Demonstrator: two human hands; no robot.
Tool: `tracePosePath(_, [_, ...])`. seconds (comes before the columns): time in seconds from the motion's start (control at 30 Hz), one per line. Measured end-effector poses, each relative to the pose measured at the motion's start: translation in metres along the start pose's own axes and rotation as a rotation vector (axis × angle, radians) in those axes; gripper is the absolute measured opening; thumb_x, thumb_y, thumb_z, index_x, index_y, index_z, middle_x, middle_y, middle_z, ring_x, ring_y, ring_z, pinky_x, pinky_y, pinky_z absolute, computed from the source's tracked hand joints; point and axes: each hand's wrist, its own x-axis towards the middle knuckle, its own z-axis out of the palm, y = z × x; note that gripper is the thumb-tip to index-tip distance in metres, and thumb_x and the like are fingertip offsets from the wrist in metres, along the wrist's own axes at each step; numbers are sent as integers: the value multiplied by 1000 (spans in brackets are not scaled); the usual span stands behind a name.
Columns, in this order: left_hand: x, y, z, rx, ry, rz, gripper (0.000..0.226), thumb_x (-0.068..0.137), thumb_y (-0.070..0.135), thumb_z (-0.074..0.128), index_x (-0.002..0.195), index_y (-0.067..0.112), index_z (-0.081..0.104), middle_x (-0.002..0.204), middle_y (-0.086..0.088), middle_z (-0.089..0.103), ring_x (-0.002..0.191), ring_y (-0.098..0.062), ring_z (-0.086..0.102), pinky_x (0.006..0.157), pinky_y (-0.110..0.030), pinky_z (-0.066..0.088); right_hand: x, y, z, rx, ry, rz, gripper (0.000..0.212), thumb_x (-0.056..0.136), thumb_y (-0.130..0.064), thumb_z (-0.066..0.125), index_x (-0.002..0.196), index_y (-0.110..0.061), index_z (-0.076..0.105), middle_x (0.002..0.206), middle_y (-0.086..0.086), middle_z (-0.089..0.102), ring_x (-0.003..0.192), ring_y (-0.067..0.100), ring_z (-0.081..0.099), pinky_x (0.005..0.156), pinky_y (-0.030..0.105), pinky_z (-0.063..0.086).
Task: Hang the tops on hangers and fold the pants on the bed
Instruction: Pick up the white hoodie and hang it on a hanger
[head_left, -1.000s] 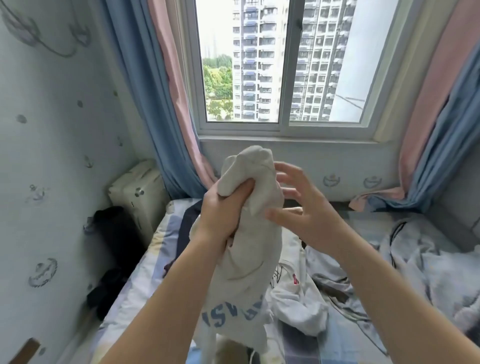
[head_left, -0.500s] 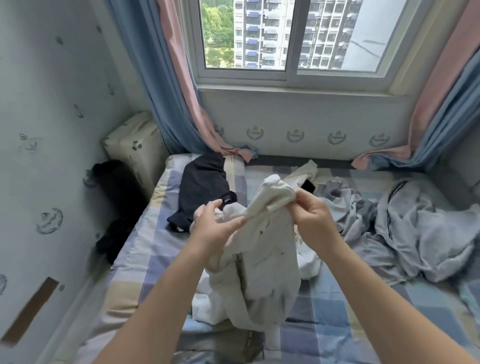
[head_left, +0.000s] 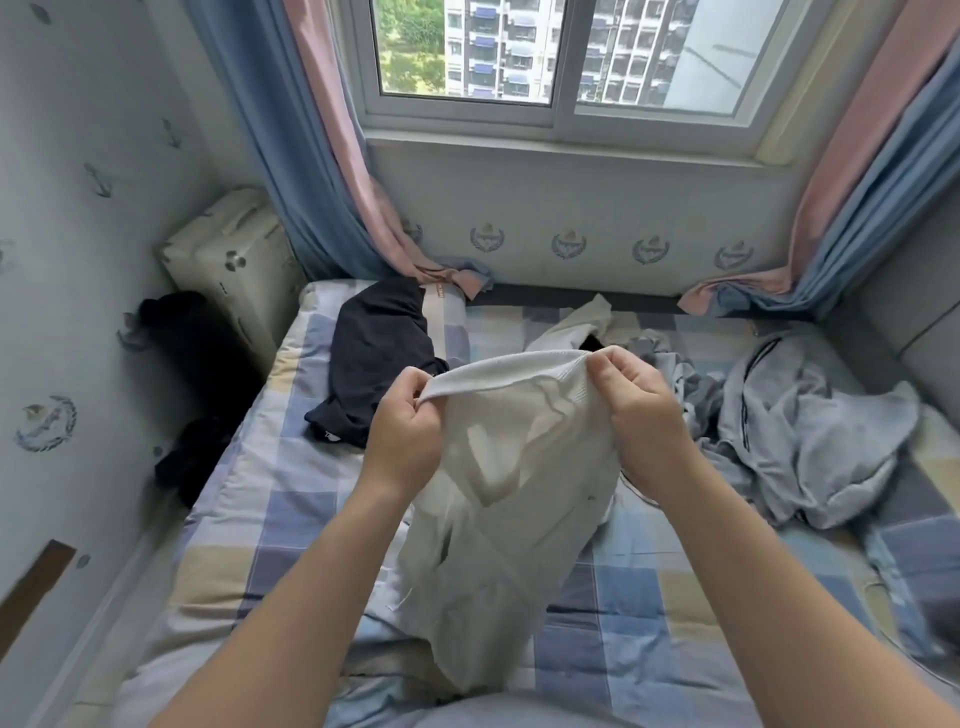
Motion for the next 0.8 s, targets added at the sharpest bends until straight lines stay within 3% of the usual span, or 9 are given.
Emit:
tracePosePath(0.1, [5, 5, -5, -59, -12, -33, 24, 99, 12, 54, 78, 0, 51, 65, 2, 44, 58, -6, 37, 51, -16, 33, 1, 7, -11, -224, -8, -79, 37, 88, -44, 73, 87, -12, 55, 65, -4, 60, 54, 16, 53, 48, 26, 42])
tracePosePath(0.2, [4, 13, -8, -112, -71, -48, 32, 100, 19, 57, 74, 1, 51, 63, 2, 43, 57, -7, 37, 49, -15, 32, -2, 15, -14, -728, -112, 6, 62, 62, -75, 78, 94, -25, 58, 82, -5, 67, 69, 10, 66, 57, 29, 53])
tracePosePath(0.23, [4, 17, -8, -131, -85, -53, 33, 100, 20, 57, 73, 2, 50, 63, 2, 43, 57, -8, 38, 49, -16, 33, -4, 21, -12, -897, -108, 26, 58, 62, -74, 77, 92, -27, 58, 82, -5, 66, 74, 14, 66, 61, 34, 54])
tracePosePath(0.3, [3, 25, -7, -172, -101, -52, 34, 100, 21, 56, 75, -1, 49, 67, -3, 42, 60, -11, 39, 50, -20, 33, -5, 37, -2, -1066, -46, -9, 35, 73, -54, 71, 84, -25, 55, 80, -2, 65, 78, 24, 64, 64, 37, 53])
tracePosePath(0.4, [-1, 35, -3, -236, -72, -12, 32, 102, 18, 54, 75, 0, 49, 66, -1, 41, 58, -8, 38, 50, -19, 33, -3, 68, 5, -1101, 34, -2, 18, 88, -31, 54, 74, -23, 45, 88, 7, 64, 87, 34, 60, 64, 38, 46])
tracePosePath(0.47, [-7, 35, 1, -277, -38, -1, 29, 102, 13, 53, 75, 4, 53, 63, 2, 42, 57, -7, 38, 51, -19, 35, -2, 91, -1, -1097, 60, 127, 18, 90, -23, 47, 72, -26, 47, 96, 8, 65, 93, 35, 59, 67, 37, 41])
tracePosePath(0.6, [-16, 21, 7, -315, 43, -57, 34, 103, 13, 52, 69, 11, 49, 61, 5, 40, 57, -9, 35, 54, -26, 33, -6, 133, -23, -1031, 99, 377, 20, 84, -13, 47, 72, -25, 57, 95, 14, 69, 83, 35, 56, 67, 34, 40])
tracePosePath(0.8, [-8, 6, 1, -341, 330, -95, 34, 102, 20, 54, 68, 22, 51, 63, 11, 46, 65, -9, 41, 63, -28, 38, -12, 158, -65, -993, 124, 592, 25, 86, -5, 47, 68, -20, 56, 86, 13, 61, 82, 31, 52, 68, 33, 39])
